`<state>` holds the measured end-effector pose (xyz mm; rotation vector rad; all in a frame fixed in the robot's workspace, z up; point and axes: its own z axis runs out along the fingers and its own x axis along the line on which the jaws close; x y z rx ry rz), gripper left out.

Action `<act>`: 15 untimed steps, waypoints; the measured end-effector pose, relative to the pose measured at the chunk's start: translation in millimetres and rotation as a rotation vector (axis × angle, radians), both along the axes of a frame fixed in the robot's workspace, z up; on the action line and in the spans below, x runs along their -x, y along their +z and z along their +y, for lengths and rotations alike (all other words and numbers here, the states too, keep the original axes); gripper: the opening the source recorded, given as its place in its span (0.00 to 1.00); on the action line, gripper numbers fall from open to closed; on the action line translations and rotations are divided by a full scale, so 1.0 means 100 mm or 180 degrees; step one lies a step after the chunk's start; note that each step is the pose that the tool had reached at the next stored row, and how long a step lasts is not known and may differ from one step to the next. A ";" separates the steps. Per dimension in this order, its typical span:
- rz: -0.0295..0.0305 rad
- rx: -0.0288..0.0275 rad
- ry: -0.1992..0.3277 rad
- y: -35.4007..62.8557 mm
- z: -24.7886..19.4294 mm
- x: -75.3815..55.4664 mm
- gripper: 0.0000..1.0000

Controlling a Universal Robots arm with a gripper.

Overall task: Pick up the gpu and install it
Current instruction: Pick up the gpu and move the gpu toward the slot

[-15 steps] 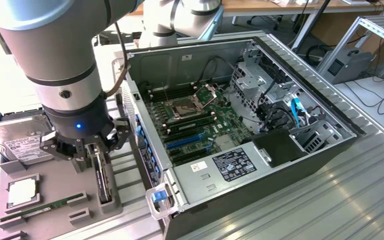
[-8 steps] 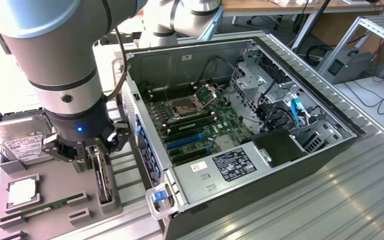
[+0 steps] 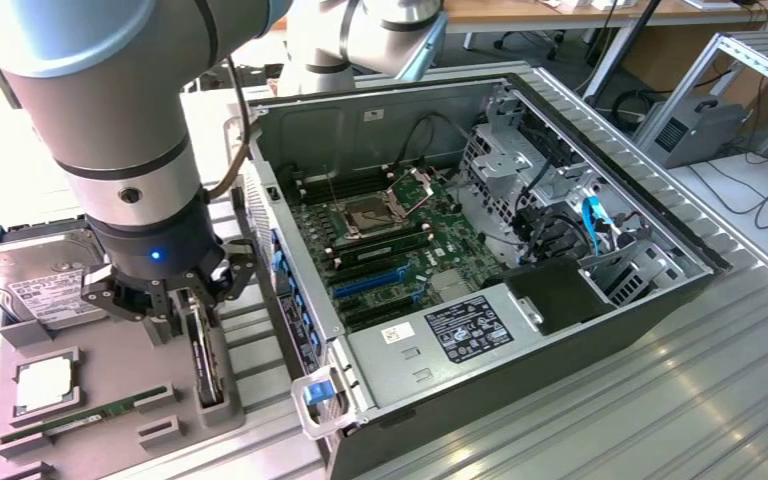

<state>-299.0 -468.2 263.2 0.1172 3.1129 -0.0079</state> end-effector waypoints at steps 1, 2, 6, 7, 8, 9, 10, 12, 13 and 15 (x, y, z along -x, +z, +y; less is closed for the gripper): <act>0.0000 0.0001 0.0000 -0.007 0.006 0.00 0.39; 0.0000 0.0002 0.0000 -0.016 0.012 0.00 0.39; 0.0000 0.0016 0.0000 -0.047 0.050 0.00 0.39; 0.0000 0.0021 0.0000 -0.058 0.059 0.00 0.39; 0.0000 0.0023 0.0000 -0.066 0.065 0.00 0.39; 0.0000 0.0025 0.0000 -0.075 0.071 0.00 0.39; 0.0000 0.0026 0.0000 -0.084 0.074 0.00 0.39; 0.0000 0.0029 0.0000 -0.101 0.083 0.00 0.39; 0.0000 0.0030 0.0000 -0.110 0.088 0.00 0.39; 0.0000 0.0030 0.0000 -0.129 0.096 0.00 0.39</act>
